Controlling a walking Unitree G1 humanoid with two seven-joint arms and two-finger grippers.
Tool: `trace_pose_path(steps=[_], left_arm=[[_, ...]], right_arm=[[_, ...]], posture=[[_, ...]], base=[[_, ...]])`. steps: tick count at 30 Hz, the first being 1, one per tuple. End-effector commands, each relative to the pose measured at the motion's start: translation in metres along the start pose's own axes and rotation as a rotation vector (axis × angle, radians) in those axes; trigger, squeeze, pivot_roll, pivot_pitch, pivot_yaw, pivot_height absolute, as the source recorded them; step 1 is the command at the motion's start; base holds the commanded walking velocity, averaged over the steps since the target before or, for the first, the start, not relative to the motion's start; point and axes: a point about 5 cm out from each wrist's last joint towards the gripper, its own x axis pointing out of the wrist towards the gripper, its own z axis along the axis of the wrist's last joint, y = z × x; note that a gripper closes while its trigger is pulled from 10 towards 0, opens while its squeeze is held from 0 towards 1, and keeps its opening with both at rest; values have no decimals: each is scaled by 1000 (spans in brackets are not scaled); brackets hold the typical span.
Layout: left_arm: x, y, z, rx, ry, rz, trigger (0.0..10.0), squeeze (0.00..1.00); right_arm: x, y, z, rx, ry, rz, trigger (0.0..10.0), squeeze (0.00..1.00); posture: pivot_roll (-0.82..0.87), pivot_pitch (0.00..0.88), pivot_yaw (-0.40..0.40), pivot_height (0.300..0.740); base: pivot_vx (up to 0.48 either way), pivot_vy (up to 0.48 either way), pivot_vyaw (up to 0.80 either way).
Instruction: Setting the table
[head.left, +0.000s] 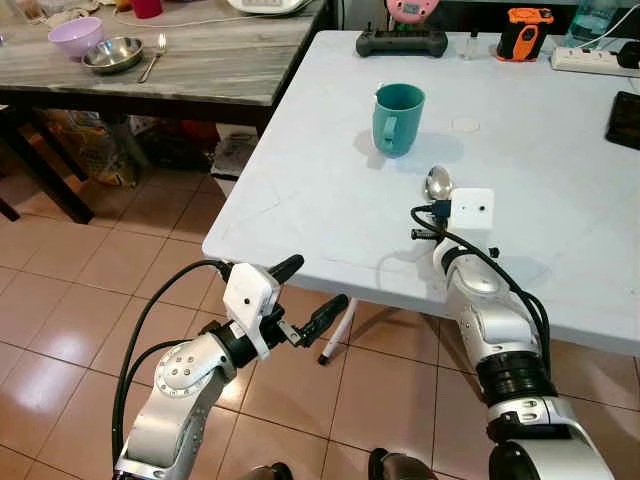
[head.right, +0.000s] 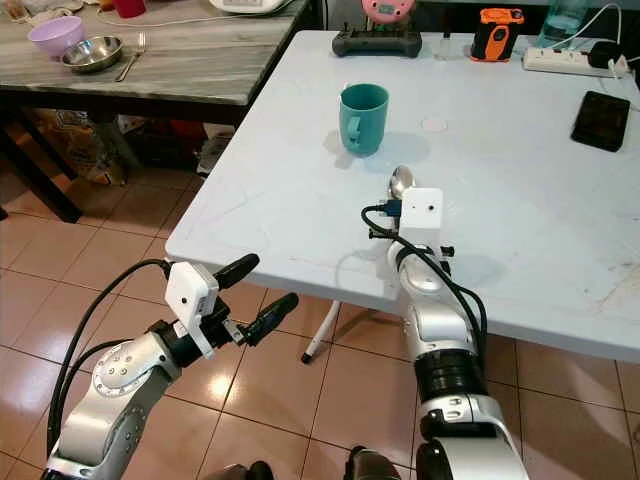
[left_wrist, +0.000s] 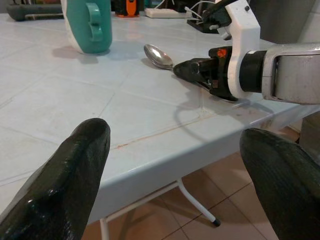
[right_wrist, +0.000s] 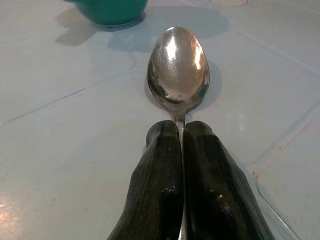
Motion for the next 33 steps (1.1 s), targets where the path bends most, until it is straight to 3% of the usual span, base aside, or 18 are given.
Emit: trace_pose_path(steps=[1,5,9,11,17,18,20,28,29,30,33], left_arm=[[-2,5,1,17,-1,7,10000,0],[-1,12,4,33,-10,42,10000,0],[2,28,6,32,-13,167,10000,0],[3,39,8,33,-20,261,10000,0],[4,52,11,21,-41,365,10000,0],[5,53,12,6,-49,378,10000,0],[7,55,13,-11,-64,395,10000,0],[14,55,15,-9,-80,393,10000,0],[14,55,15,-7,-79,393,10000,0],[14,55,15,-5,-79,393,10000,0],[13,55,14,-3,-77,394,10000,0]], right_arm=[[-10,-8,-40,72,169,-42,0,0],[-13,-10,-23,120,84,-54,0,0],[-21,-15,0,141,-49,-67,0,0],[-28,-19,13,117,-131,-76,0,0],[-43,-32,30,57,-265,-113,118,0],[-46,-35,31,47,-277,-123,2275,0],[-50,-40,32,26,-295,-137,10000,0],[-55,-45,28,-12,-279,-154,10000,0],[-55,-45,27,-9,-268,-162,10000,569],[-54,-45,25,2,-258,-160,10000,1000],[-53,-44,19,8,-218,-144,10000,1000]], posture=[[-181,173,92,740],[-181,173,92,740],[-181,166,92,740],[-185,165,91,740],[-192,162,91,740],[-196,159,92,740],[-196,159,92,740],[-205,153,98,740],[-205,153,98,740],[-204,152,98,740],[-204,152,98,740]], base=[[0,0,0],[0,0,0],[0,0,0],[0,0,0],[0,0,0],[0,0,0],[0,0,0],[0,133,0],[0,0,0],[0,0,0],[0,0,0]])
